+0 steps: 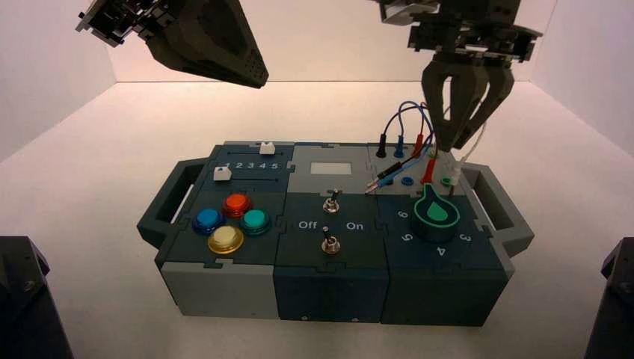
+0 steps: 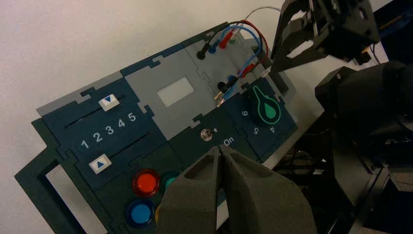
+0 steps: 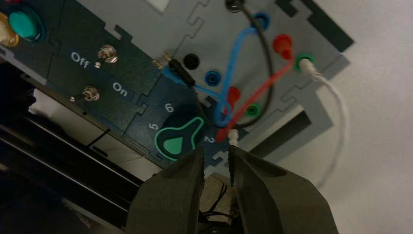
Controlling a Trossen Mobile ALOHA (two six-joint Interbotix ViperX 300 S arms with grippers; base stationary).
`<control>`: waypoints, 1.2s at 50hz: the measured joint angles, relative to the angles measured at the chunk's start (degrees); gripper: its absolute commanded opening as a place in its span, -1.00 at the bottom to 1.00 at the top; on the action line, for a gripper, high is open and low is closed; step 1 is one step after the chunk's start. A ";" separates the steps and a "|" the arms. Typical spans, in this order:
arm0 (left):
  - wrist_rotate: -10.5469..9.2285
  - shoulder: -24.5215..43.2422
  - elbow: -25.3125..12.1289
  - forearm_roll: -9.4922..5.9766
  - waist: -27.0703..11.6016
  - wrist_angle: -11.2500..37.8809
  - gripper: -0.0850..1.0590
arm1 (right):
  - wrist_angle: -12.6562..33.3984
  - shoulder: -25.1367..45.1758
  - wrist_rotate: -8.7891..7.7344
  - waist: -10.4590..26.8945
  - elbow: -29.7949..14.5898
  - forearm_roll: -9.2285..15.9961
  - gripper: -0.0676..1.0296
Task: Pull the red wire.
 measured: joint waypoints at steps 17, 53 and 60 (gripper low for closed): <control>0.00 -0.09 0.00 0.00 0.00 -0.18 -0.91 | -1.41 3.16 -0.18 0.62 -0.35 -0.97 -0.35; 0.00 -0.09 0.00 0.09 0.00 -0.26 -0.91 | -4.57 7.38 -0.26 0.62 -0.79 -3.52 -0.35; 0.00 -0.18 -0.09 0.09 0.00 -0.26 -0.91 | -4.66 7.73 -0.26 0.62 -1.41 -3.52 -0.35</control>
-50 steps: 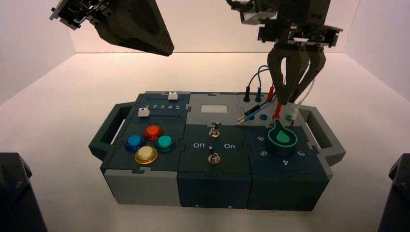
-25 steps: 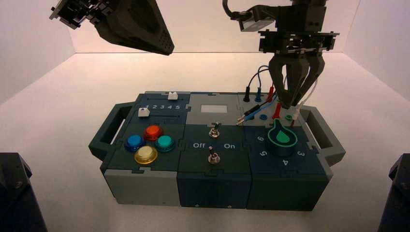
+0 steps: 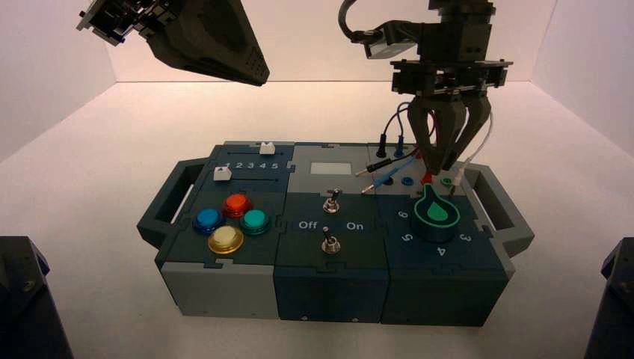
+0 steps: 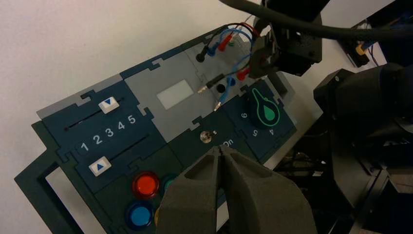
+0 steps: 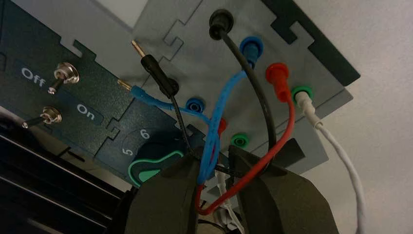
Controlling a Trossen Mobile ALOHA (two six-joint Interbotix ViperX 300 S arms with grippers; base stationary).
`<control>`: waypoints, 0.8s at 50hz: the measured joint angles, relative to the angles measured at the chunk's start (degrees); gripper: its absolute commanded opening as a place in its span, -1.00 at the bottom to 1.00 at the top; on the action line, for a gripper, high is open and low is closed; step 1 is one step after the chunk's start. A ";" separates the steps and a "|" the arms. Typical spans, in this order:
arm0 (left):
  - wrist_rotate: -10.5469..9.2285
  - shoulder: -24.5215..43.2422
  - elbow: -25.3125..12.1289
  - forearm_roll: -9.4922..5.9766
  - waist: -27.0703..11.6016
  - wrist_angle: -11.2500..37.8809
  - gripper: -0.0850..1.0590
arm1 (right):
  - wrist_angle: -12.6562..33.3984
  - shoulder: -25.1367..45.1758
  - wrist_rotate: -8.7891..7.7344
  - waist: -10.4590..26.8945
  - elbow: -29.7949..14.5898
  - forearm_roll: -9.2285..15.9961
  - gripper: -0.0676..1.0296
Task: Pull the red wire.
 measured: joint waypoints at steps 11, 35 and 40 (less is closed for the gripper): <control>0.09 0.00 0.09 -0.09 0.00 0.00 -0.91 | -0.09 0.44 0.00 0.00 -1.14 0.09 -0.35; 0.26 -0.09 0.09 0.00 0.00 0.00 -0.91 | -0.79 2.37 0.00 0.00 -1.23 0.18 -0.65; 0.35 -0.09 0.09 0.00 0.00 0.00 -0.91 | -0.62 2.37 0.00 0.00 -1.23 0.44 -0.90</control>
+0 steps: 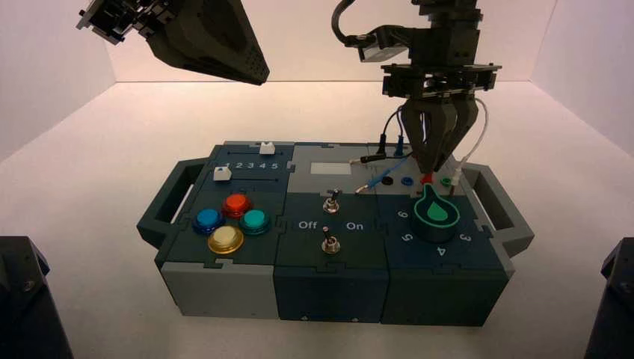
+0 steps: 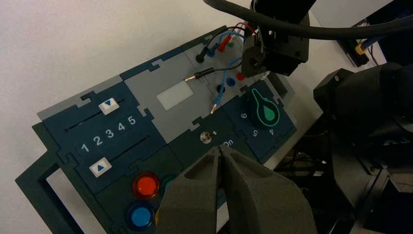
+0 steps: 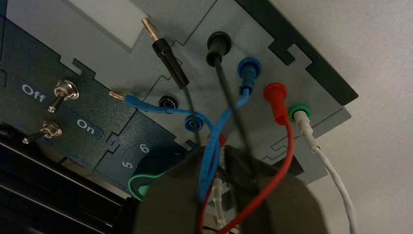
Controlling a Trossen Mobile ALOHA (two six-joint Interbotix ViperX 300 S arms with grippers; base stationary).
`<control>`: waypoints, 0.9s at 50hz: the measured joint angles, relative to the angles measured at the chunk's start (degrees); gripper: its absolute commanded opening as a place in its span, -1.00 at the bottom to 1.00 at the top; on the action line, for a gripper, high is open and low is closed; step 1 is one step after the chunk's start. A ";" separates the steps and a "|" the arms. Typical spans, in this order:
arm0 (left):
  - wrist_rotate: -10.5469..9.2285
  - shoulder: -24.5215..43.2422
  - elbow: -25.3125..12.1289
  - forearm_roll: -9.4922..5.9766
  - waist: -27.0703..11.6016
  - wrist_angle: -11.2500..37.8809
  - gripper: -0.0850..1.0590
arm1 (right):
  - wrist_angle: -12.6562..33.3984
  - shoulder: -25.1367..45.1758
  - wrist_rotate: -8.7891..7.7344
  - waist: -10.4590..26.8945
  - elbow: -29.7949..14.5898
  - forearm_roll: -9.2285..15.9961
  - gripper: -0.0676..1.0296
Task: Pull the red wire.
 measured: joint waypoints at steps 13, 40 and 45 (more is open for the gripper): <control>0.00 -0.18 0.00 0.09 0.00 0.09 -0.91 | 0.00 -0.35 0.53 0.09 0.00 -0.18 -0.93; 0.09 -0.53 0.00 0.35 0.00 0.62 -0.91 | 2.20 -6.50 2.46 0.00 -1.93 -2.37 -0.92; 0.09 -0.53 -0.09 0.44 0.00 0.70 -0.91 | 1.58 -7.21 3.16 0.09 -2.64 -3.96 -0.92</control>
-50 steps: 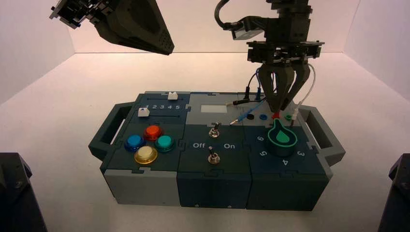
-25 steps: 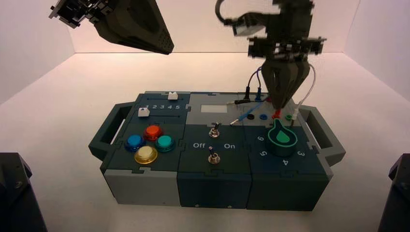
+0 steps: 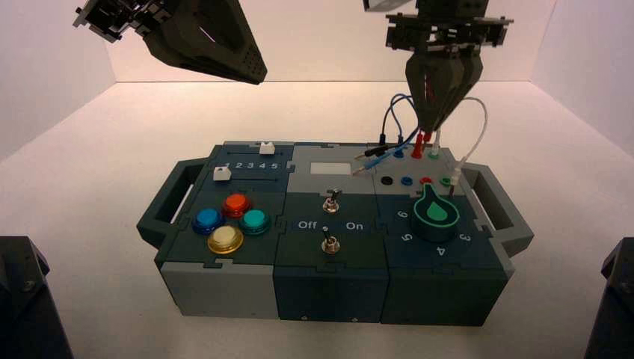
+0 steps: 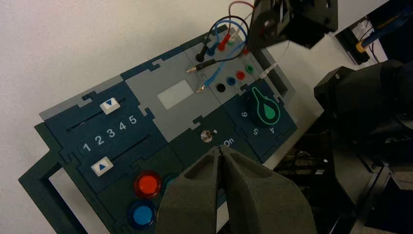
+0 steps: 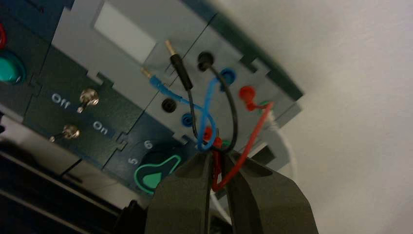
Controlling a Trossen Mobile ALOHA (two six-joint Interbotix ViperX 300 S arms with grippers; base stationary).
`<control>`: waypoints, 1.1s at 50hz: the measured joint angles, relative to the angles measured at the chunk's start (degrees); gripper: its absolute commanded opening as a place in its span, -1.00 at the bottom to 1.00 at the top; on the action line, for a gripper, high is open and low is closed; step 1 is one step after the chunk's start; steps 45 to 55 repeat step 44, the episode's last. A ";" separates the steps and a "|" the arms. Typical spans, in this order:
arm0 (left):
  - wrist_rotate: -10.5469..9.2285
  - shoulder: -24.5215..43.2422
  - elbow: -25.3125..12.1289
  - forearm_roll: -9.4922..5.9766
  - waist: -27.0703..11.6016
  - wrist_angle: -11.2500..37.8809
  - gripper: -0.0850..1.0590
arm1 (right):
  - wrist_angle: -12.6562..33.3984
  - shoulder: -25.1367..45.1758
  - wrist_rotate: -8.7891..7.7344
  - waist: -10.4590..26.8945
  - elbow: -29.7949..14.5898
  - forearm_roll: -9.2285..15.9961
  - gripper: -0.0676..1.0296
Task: Pull the red wire.
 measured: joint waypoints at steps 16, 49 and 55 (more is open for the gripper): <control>0.18 -0.09 0.09 0.44 0.00 0.00 -0.91 | -0.53 -0.26 0.26 0.00 -0.35 -0.35 -0.32; 1.05 0.00 0.70 1.49 0.00 0.53 -0.91 | 6.59 -10.28 0.88 0.00 0.44 2.99 0.04; 1.05 0.00 0.70 1.49 0.00 0.53 -0.91 | 6.59 -10.28 0.88 0.00 0.44 2.99 0.04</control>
